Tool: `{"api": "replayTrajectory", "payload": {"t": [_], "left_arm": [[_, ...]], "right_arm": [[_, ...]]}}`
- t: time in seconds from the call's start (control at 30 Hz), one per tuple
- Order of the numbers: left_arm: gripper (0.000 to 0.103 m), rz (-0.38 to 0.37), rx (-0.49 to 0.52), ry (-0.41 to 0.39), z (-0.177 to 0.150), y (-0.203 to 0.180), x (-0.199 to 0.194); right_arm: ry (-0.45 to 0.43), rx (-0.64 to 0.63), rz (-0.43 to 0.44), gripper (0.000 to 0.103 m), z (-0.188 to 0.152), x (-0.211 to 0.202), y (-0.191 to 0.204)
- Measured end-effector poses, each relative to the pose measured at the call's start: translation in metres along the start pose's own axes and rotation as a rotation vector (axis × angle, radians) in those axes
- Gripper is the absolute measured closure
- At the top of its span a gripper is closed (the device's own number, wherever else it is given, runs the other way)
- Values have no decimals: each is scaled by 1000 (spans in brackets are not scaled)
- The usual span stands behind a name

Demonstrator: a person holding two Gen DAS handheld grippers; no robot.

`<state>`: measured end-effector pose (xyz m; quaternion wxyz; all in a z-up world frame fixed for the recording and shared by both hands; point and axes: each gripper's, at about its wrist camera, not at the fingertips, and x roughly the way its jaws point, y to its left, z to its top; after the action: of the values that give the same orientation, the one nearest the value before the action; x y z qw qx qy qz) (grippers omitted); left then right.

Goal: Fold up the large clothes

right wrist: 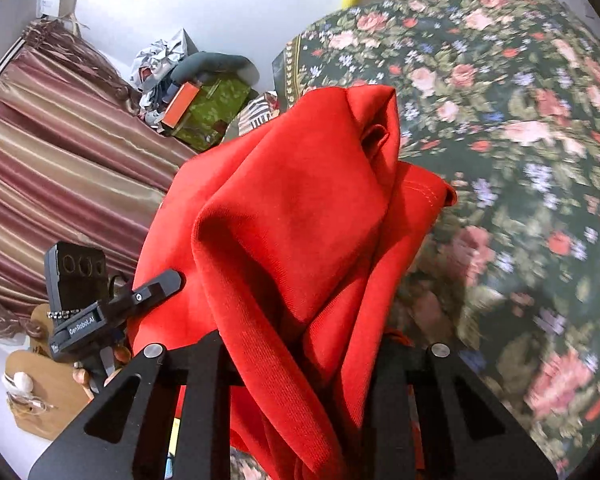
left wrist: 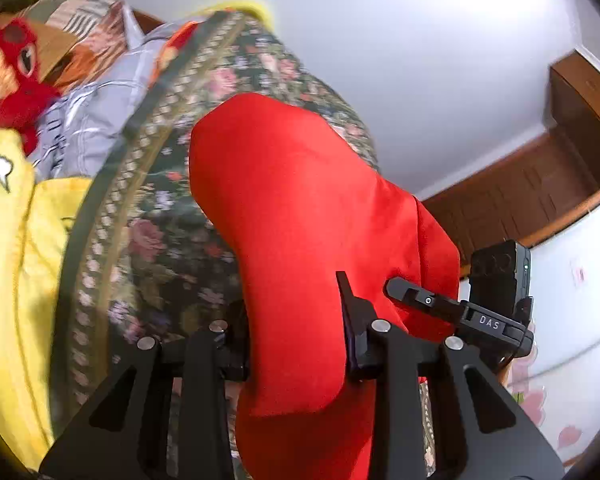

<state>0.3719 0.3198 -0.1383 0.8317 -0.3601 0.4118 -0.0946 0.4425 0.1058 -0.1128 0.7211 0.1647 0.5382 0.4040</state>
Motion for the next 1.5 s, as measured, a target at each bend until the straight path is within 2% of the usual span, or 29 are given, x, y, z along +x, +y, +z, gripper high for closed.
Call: {"api": "replayTrajectory", "payload": {"t": [0.2, 0.37, 0.5, 0.57, 0.67, 0.77, 0.87, 0.97, 1.13, 1.23, 1.3, 1.5], "left_arm": [[71, 62, -81, 53, 9, 61, 27], [71, 145, -76, 114, 3, 102, 61], [59, 123, -91, 115, -8, 119, 64], [54, 151, -83, 112, -12, 116, 59], [47, 232, -4, 113, -18, 101, 53], [45, 310, 76, 106, -27, 85, 45], [45, 339, 112, 84, -39, 74, 31], [41, 329, 120, 75, -55, 66, 13], [41, 455, 207, 58, -90, 38, -12], [41, 489, 293, 3, -108, 8, -36], [41, 495, 350, -59, -120, -20, -59], [41, 455, 462, -264, -144, -102, -126]], "right_arm": [[66, 62, -22, 83, 5, 54, -18], [128, 71, -74, 83, -5, 90, -38], [129, 33, -111, 81, -16, 91, -43], [118, 9, -141, 77, -20, 86, -41], [91, -11, -199, 75, -28, 73, -36], [54, -26, -269, 64, -41, 55, -37], [25, -70, -328, 64, -54, 34, -34], [0, -102, -378, 64, -64, 15, -29], [-53, -222, -426, 64, -78, -26, -3], [-116, -309, -432, 64, -90, -56, 28], [-178, -357, -406, 64, -99, -81, 52], [-377, -475, -312, 64, -133, -151, 125]]}}
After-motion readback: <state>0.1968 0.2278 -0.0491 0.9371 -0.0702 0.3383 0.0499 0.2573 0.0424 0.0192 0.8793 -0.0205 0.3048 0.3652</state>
